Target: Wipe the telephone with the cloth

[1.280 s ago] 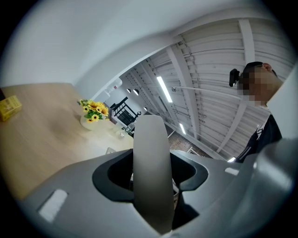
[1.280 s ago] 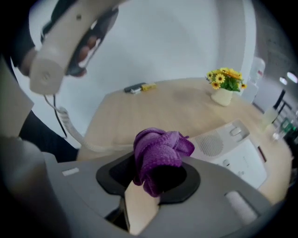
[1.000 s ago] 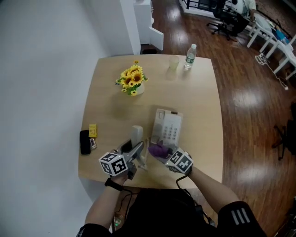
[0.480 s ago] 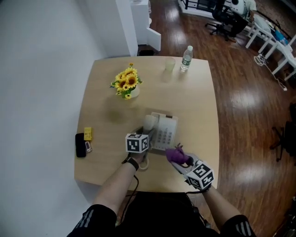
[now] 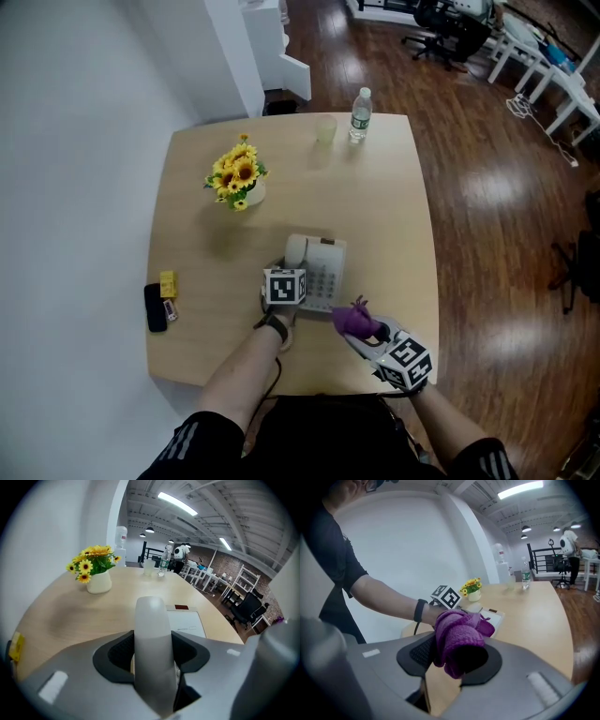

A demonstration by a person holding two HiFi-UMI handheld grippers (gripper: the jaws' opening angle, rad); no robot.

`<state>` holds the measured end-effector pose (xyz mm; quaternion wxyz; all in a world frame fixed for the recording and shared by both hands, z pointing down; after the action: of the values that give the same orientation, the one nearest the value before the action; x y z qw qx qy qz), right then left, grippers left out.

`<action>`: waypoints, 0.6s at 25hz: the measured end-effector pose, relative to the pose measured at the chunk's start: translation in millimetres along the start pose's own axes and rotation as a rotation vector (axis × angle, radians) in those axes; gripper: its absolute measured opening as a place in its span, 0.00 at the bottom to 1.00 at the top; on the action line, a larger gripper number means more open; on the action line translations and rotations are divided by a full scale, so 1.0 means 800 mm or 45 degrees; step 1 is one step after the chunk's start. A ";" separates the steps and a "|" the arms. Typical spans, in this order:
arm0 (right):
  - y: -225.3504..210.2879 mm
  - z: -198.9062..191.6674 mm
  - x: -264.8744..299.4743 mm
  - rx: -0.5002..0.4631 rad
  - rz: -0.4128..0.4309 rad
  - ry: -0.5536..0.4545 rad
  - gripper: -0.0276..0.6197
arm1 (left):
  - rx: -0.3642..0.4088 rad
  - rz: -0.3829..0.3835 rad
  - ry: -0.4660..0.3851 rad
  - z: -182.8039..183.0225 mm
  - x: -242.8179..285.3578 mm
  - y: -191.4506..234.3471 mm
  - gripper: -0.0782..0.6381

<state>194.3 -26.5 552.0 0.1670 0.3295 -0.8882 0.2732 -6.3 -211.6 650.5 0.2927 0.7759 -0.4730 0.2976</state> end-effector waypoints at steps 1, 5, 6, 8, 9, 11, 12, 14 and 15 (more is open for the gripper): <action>-0.002 0.000 -0.001 0.006 -0.002 0.000 0.27 | 0.014 0.016 0.010 0.000 0.002 -0.002 0.42; -0.005 0.002 0.000 0.018 0.004 0.007 0.28 | 0.083 0.064 0.009 0.002 0.007 -0.006 0.43; -0.004 0.004 -0.001 0.017 0.009 0.004 0.28 | 0.101 0.067 0.007 0.002 0.008 -0.006 0.44; -0.001 0.005 -0.002 0.013 0.016 -0.006 0.28 | 0.119 0.048 0.020 0.000 0.010 -0.006 0.46; 0.000 0.005 -0.002 0.013 0.017 -0.011 0.28 | 0.114 0.028 0.029 -0.001 0.011 -0.007 0.49; 0.001 0.004 -0.003 0.020 0.018 -0.018 0.28 | 0.115 -0.001 0.026 -0.001 0.011 -0.007 0.53; 0.002 0.004 -0.004 0.027 0.020 -0.022 0.28 | 0.126 -0.006 0.013 0.001 0.009 -0.007 0.54; 0.004 0.006 -0.007 0.031 0.024 -0.038 0.28 | 0.153 -0.016 -0.024 0.006 0.001 -0.007 0.54; 0.004 0.009 -0.009 0.029 0.025 -0.048 0.28 | 0.165 -0.027 -0.043 0.009 -0.006 -0.008 0.55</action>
<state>196.1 -25.1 541.6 0.1437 0.3279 -0.8911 0.2787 -1.2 -211.6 641.3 0.2371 0.8031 -0.4493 0.3113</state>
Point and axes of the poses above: the fingertips, and each gripper's own axes: x forward along the fingers, y to its left, z out of its top, the point moved 9 cm from there along -x, backward along the fingers, and after that the axes turned 3 degrees about -y, right-handed, at the moved point
